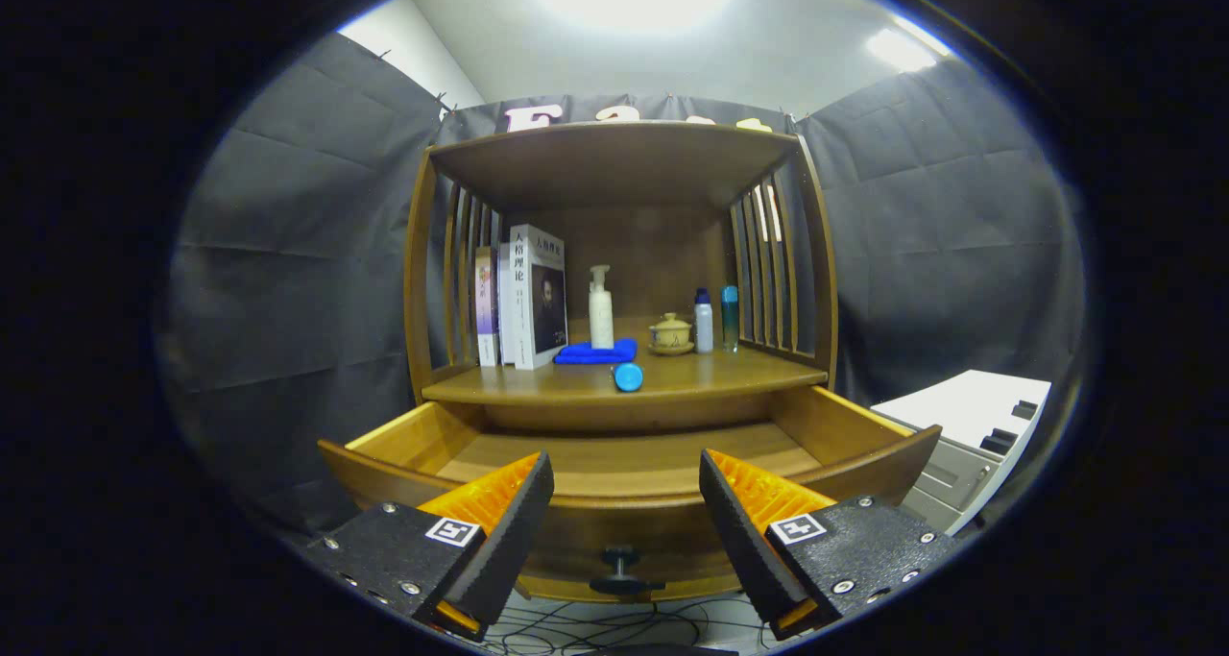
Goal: Pull open the drawer, take out the items inside it, and place them on the countertop above the cabinet.
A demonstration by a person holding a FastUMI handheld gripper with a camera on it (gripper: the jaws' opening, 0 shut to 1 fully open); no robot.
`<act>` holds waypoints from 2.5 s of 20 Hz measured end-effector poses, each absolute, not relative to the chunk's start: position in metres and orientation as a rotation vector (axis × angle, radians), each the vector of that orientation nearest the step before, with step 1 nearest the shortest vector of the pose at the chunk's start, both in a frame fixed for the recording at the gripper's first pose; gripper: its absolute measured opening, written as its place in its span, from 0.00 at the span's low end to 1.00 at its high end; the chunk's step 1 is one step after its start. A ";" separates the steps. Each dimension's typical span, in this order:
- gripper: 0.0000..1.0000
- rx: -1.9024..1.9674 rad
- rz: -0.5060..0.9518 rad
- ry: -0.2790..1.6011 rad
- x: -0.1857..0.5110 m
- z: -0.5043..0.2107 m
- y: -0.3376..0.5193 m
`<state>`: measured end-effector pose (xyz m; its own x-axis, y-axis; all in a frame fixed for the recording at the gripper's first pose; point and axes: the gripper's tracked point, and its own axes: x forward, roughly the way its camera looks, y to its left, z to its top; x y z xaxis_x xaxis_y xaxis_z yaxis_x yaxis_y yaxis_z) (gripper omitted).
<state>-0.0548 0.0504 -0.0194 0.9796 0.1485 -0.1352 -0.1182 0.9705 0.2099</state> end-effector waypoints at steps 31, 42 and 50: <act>0.94 0.106 0.183 0.232 0.030 -0.089 0.079; 0.94 0.152 0.207 0.243 0.090 -0.094 0.090; 0.93 0.158 0.181 0.274 0.125 -0.098 0.094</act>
<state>0.1251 0.0941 -0.0976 0.9466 0.1988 -0.2539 -0.1560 0.9714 0.1792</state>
